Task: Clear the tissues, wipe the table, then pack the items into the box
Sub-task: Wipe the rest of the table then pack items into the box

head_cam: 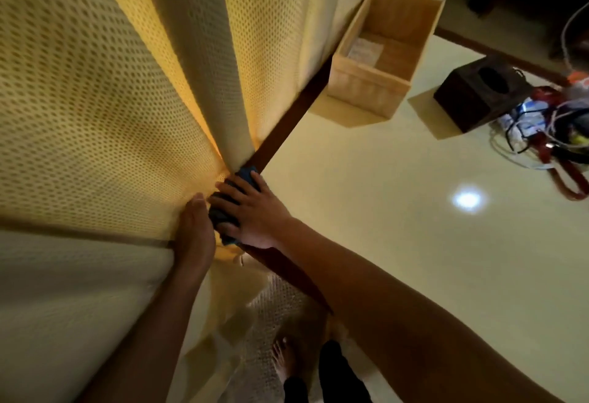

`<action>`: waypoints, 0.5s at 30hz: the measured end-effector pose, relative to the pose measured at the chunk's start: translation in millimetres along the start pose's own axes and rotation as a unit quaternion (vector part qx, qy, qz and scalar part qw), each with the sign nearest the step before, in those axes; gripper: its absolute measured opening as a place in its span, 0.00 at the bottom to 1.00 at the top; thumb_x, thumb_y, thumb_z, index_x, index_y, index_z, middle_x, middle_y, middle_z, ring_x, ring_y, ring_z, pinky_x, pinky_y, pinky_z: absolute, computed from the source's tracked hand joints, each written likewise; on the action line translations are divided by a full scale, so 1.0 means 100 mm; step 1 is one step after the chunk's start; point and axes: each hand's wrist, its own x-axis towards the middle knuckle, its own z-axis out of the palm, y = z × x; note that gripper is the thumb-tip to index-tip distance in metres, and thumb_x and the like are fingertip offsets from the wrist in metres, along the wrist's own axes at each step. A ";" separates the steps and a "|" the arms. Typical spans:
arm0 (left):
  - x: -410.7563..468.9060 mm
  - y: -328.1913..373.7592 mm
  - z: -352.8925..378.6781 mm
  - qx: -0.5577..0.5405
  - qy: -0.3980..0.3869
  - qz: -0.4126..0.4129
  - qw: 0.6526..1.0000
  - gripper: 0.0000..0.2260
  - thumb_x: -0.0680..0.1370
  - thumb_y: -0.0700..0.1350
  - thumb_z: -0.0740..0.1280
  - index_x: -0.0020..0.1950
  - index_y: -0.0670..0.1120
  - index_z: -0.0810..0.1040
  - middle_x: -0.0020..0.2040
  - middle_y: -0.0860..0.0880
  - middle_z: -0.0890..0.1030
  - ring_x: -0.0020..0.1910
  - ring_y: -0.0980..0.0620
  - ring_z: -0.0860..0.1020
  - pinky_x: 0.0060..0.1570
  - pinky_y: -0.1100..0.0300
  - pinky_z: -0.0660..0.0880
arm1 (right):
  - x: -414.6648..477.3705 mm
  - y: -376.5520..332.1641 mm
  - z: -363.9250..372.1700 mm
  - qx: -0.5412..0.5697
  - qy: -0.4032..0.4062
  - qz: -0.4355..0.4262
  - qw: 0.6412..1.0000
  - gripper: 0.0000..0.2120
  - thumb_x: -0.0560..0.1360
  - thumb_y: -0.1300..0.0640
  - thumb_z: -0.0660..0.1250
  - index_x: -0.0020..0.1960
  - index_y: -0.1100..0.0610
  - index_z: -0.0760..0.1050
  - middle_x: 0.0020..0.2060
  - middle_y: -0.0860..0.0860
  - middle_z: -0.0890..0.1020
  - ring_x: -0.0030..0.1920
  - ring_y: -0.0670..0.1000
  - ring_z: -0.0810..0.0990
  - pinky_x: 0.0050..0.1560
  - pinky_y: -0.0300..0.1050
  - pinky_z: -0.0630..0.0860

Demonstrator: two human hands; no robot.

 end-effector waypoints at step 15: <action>-0.14 0.06 0.00 0.046 -0.080 0.084 0.992 0.20 0.88 0.51 0.53 0.73 0.44 0.75 0.69 0.45 0.78 0.68 0.46 0.75 0.68 0.51 0.71 | -1.72 0.11 0.31 0.044 0.097 0.321 0.941 0.33 0.81 0.37 0.53 0.83 0.48 0.57 0.83 0.53 0.56 0.82 0.61 0.52 0.78 0.70 0.48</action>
